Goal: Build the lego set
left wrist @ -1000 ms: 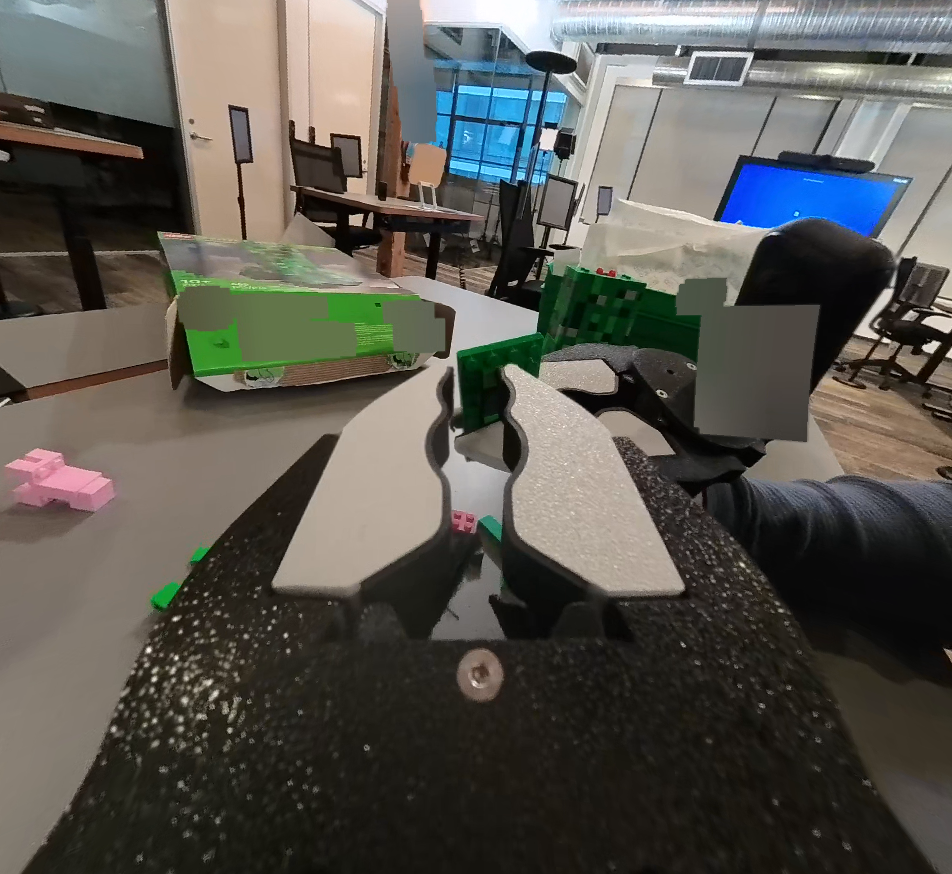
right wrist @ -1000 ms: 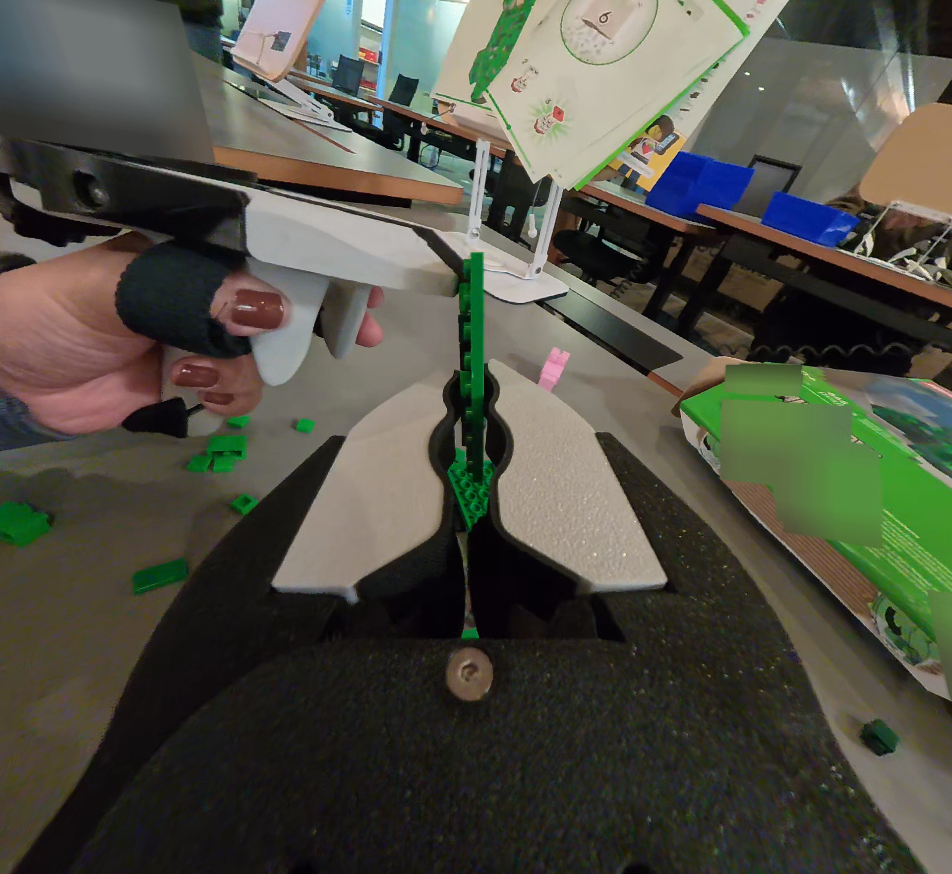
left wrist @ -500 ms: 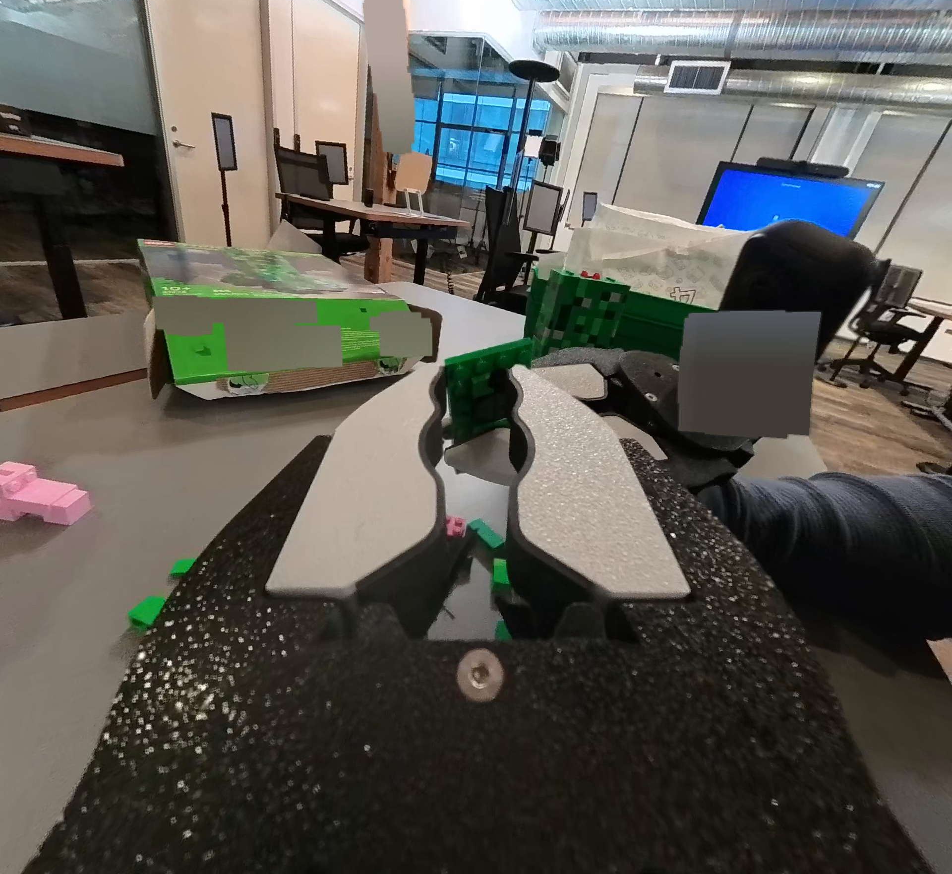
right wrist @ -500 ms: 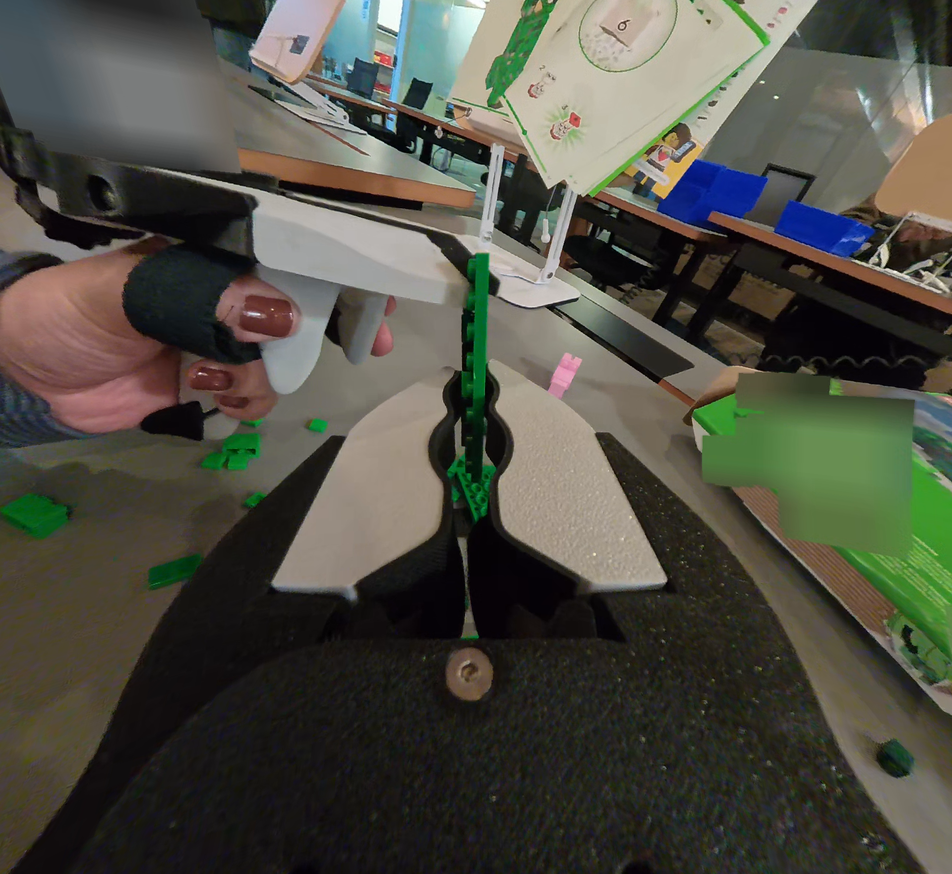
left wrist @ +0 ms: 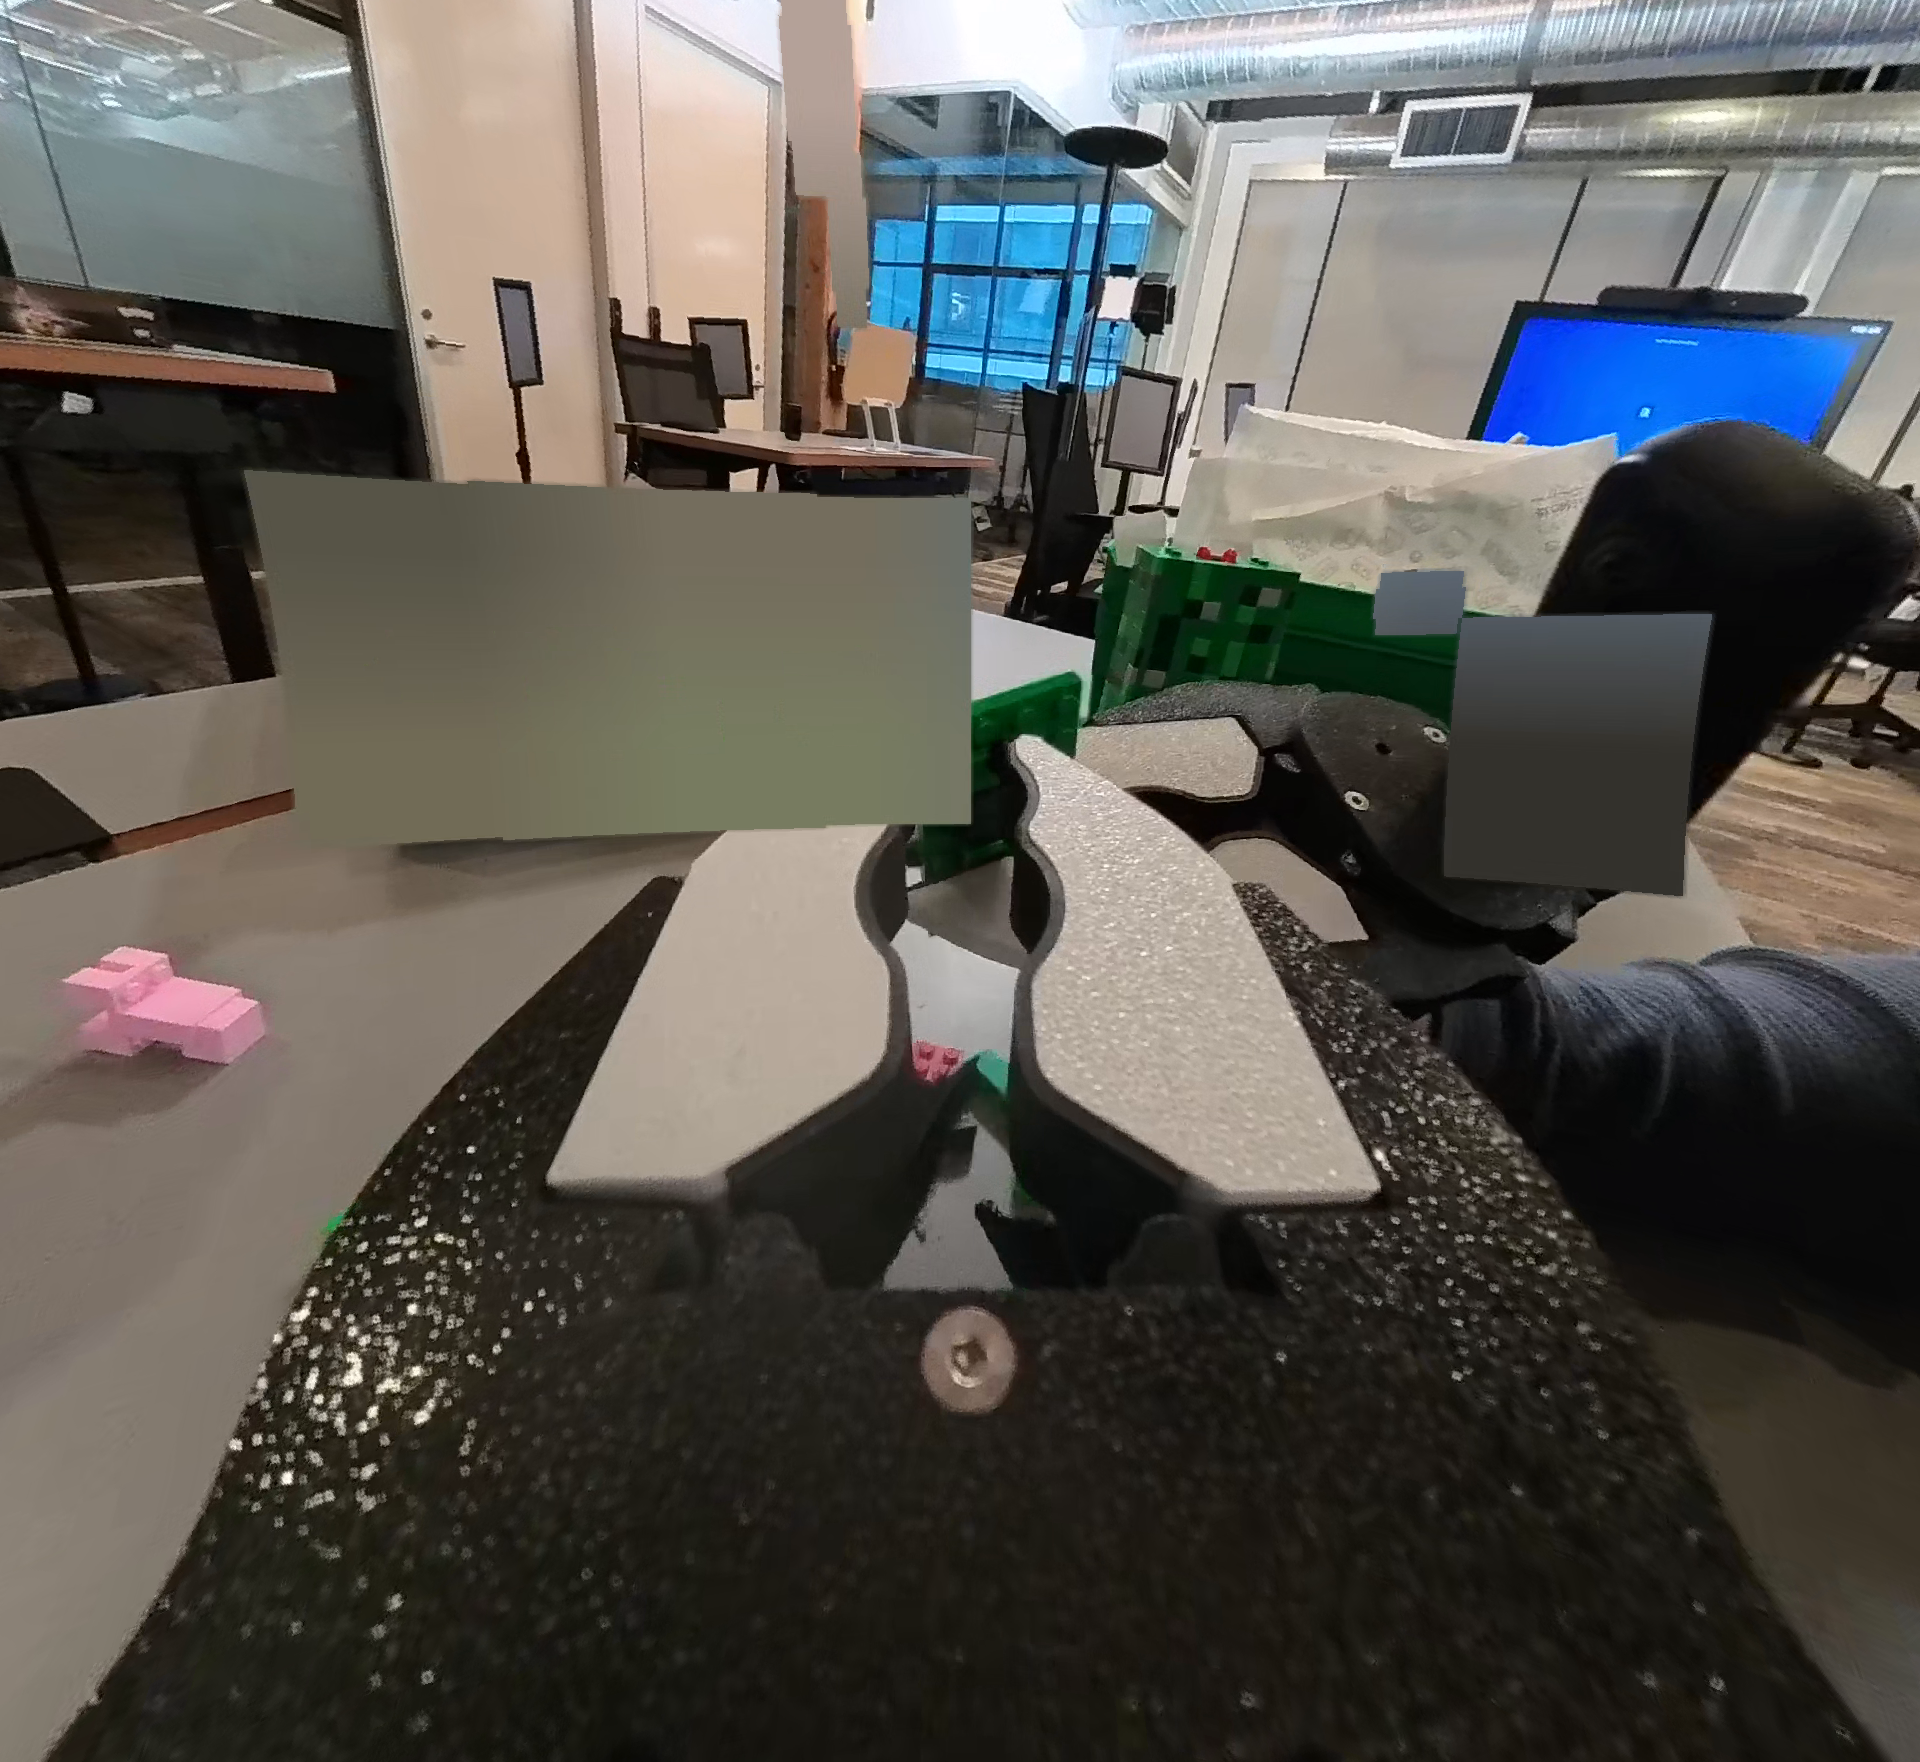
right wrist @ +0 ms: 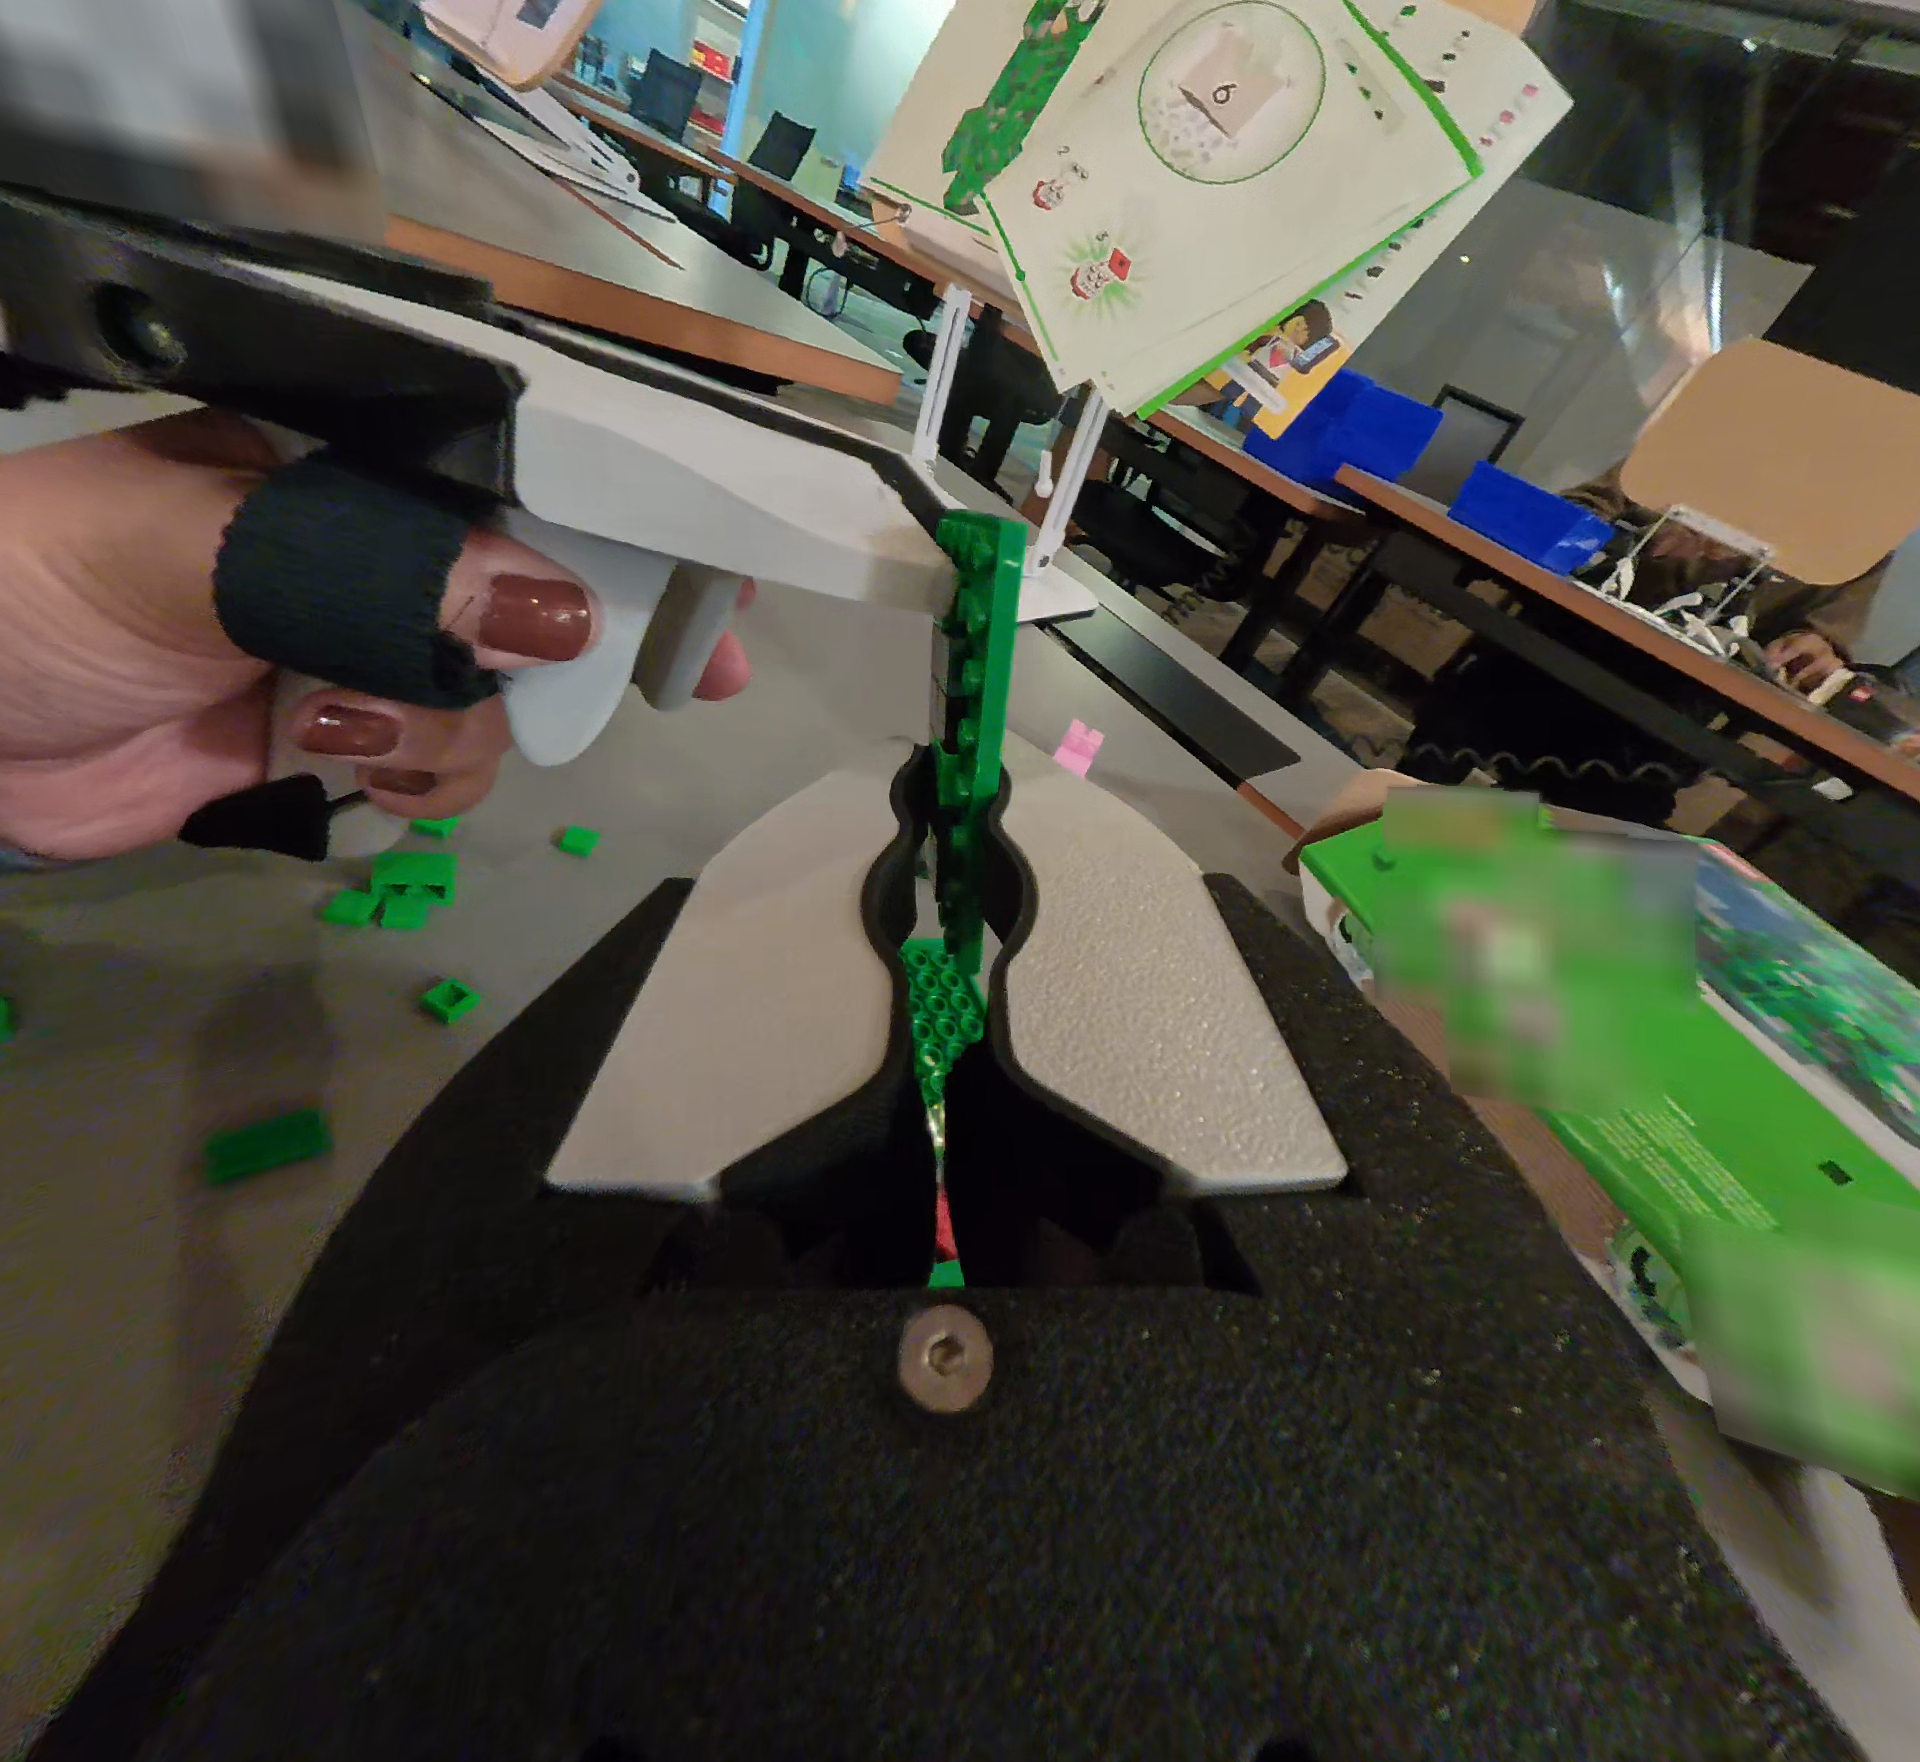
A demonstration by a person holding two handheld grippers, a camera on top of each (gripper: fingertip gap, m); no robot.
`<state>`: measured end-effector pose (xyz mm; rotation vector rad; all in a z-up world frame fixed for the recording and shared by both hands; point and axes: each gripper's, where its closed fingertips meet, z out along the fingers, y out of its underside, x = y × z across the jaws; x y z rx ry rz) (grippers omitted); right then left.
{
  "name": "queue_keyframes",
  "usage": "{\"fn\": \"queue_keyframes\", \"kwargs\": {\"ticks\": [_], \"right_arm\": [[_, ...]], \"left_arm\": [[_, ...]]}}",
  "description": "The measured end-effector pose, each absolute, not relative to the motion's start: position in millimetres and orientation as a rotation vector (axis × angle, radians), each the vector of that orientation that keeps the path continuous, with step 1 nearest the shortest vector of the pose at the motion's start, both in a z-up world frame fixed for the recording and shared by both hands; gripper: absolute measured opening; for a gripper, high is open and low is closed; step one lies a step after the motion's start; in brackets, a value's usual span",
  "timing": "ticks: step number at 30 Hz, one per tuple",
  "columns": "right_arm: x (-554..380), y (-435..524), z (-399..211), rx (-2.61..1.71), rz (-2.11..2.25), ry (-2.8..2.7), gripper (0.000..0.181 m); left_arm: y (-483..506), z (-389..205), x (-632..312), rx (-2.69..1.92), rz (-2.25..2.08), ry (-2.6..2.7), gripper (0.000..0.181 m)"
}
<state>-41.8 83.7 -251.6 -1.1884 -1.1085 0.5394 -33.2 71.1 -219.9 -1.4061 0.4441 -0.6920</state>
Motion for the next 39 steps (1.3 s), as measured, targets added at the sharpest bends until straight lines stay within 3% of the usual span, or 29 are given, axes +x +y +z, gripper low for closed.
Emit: {"fn": "queue_keyframes", "kwargs": {"ticks": [8,15,20,34,39], "right_arm": [[-41.5,83.3,-251.3,-1.189,0.535,-1.116,0.007],[-42.9,73.3,-252.7,-1.215,0.808,-1.145,0.005],[-40.2,62.6,-249.5,-1.223,1.077,-1.165,0.006],[-41.9,72.2,-252.0,-1.202,0.811,-1.146,0.005],[-40.3,72.0,-251.1,-1.179,0.770,-1.170,0.006]], "left_arm": [[69.8,-219.5,-33.0,-1.418,-0.689,0.465,0.014],[67.0,-219.3,-31.1,-1.426,-0.801,0.502,0.013],[60.4,-215.7,-27.6,-1.404,-0.913,0.556,0.003],[65.2,-221.6,-23.1,-1.407,-0.626,0.636,0.022],[64.1,-221.5,-24.1,-1.426,-0.580,0.677,0.019]]}}
